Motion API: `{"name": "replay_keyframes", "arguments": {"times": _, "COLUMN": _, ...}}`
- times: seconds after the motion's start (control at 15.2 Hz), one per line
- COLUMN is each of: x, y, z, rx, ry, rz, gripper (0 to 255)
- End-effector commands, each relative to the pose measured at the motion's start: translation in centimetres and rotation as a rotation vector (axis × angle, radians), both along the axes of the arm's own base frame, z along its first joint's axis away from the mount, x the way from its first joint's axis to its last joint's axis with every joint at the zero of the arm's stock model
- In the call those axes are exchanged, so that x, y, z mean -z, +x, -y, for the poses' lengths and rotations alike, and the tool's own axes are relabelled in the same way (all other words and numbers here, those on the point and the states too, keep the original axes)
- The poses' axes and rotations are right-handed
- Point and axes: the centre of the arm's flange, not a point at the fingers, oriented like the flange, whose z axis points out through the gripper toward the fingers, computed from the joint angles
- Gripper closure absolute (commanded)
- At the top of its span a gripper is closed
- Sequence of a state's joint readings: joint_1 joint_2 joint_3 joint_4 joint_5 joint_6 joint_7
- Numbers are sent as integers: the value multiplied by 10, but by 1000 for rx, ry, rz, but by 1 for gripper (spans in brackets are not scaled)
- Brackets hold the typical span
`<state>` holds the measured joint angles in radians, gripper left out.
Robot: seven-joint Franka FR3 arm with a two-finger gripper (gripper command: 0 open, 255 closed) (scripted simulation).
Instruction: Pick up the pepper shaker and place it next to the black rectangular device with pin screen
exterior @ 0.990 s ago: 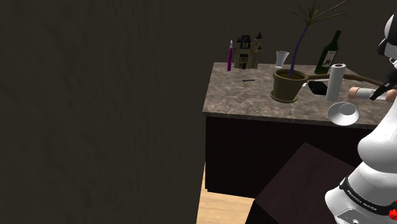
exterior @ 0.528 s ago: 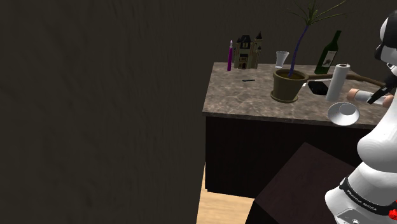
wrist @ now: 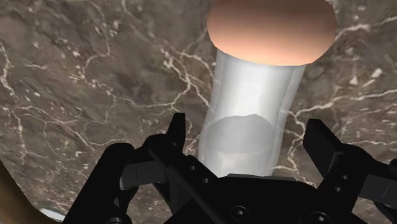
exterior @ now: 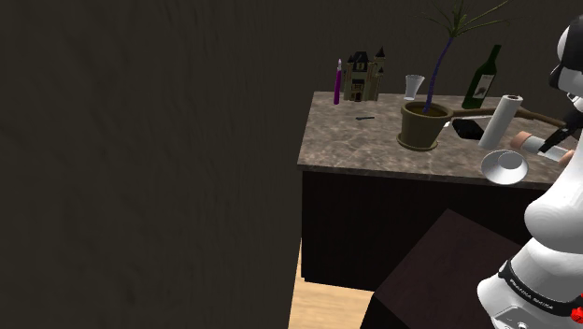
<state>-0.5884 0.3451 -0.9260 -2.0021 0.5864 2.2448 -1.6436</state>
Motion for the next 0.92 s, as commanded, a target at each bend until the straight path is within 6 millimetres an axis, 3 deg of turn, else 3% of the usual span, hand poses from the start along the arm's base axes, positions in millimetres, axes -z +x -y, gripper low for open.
{"name": "replay_keyframes", "arguments": {"times": 0.0, "x": 0, "y": 0, "z": 0, "rx": 0, "ry": 0, "rz": 0, "gripper": 0}}
{"name": "replay_keyframes", "arguments": {"times": 0.07, "x": 0, "y": 0, "z": 0, "rx": 0, "ry": 0, "rz": 0, "gripper": 0}}
{"name": "replay_keyframes", "arguments": {"times": 0.33, "x": -49, "y": -9, "z": -5, "rx": 0, "ry": 0, "rz": 0, "gripper": 0}}
{"name": "replay_keyframes", "arguments": {"times": 0.86, "x": -49, "y": -9, "z": -5, "rx": 0, "ry": 0, "rz": 0, "gripper": 0}}
